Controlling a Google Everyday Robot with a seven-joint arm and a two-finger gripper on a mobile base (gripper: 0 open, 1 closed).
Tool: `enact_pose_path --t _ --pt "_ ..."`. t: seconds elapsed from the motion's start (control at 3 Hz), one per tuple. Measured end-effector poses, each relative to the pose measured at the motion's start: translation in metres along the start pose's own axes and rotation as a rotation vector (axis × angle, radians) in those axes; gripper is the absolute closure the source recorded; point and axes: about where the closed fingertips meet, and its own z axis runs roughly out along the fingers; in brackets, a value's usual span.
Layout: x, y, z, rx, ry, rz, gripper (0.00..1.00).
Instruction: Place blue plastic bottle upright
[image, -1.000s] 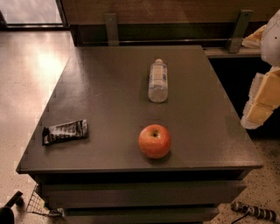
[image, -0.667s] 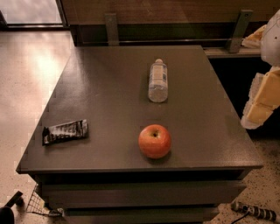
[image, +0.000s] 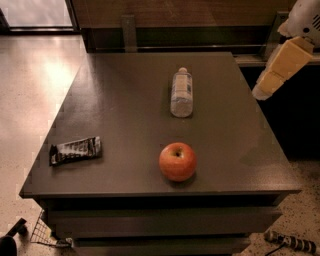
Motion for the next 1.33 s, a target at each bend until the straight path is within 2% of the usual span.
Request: enact_pose_path --t 0.33,0.67,1.0,1.33 --pt "-0.027 -0.036 0.019 -0.033 -0.058 0.139 0.00" --pt "-0.064 -0.056 0.052 -0.077 -0.094 0.283 0.00" --pt "-0.109 -0.060 0.093 -0.128 -0.135 0.487 0.00" --pt "-0.117 -0.051 0.128 -0.164 -0.113 0.642 0.00"
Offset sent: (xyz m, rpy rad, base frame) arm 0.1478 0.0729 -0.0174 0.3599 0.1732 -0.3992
